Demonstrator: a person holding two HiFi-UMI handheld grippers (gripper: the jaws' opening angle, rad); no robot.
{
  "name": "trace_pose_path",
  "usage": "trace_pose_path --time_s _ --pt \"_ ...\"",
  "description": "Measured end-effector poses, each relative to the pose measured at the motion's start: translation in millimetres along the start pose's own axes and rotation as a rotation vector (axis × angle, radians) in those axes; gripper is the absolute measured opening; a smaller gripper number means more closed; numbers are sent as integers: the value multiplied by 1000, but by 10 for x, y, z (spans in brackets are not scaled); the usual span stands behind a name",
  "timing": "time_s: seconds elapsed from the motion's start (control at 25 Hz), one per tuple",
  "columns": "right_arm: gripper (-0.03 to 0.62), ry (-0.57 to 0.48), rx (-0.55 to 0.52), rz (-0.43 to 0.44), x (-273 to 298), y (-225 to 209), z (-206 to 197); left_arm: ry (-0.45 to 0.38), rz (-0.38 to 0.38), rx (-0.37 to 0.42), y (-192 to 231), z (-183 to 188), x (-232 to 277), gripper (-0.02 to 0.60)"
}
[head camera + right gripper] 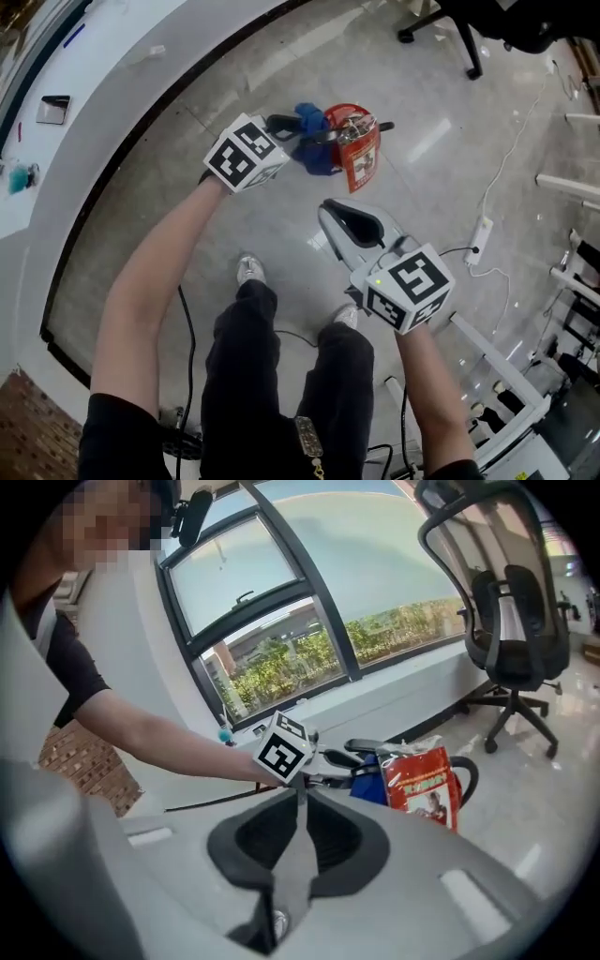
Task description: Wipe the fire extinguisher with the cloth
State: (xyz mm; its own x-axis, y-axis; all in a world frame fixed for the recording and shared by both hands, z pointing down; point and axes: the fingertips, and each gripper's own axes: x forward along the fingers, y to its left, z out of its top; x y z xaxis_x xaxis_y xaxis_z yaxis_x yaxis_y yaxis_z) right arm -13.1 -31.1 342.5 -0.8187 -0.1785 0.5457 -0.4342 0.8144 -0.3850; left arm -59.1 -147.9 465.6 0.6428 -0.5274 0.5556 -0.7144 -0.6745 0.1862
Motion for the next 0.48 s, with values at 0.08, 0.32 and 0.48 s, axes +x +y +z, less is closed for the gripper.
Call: trace_pose_path --time_s 0.08,0.32,0.48 --pt "21 -6 38 -48 -7 -63 77 19 -14 48 29 12 -16 51" --pt "56 -30 64 -169 50 -313 247 31 -37 57 128 124 -119 51" --pt "86 -31 118 -167 197 -423 332 49 -78 68 49 254 -123 51"
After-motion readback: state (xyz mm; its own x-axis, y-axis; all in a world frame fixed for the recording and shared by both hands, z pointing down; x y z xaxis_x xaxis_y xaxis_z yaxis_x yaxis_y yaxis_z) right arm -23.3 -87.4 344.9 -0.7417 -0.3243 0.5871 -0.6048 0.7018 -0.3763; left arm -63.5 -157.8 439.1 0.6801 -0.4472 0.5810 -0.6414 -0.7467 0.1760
